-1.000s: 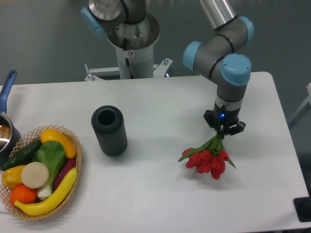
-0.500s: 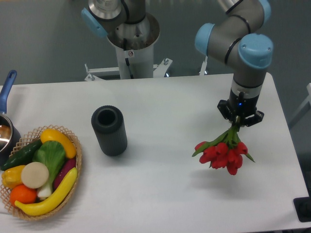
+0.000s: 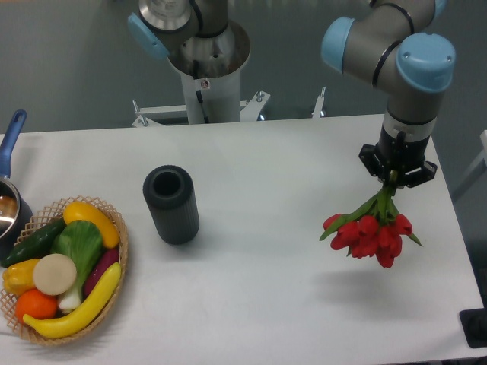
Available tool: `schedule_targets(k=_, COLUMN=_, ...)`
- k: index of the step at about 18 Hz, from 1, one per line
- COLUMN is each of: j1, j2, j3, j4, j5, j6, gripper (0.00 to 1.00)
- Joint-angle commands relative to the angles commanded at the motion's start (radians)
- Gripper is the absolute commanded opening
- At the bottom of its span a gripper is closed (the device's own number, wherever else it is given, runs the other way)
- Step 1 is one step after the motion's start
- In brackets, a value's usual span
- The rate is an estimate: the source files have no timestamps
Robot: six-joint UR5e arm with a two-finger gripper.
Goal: Pick up the flowers from the table
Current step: 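Lift the red tulip bouquet up off the table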
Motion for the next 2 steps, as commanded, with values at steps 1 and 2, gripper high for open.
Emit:
schedule_targets(k=1, j1=0.000, j2=0.000, j3=0.000, j4=0.000, j5=0.000, j6=0.000, gripper=0.00)
schedule_targets(k=2, j1=0.000, j2=-0.002, j3=-0.002, j4=0.000, j5=0.000, j6=0.000, gripper=0.00)
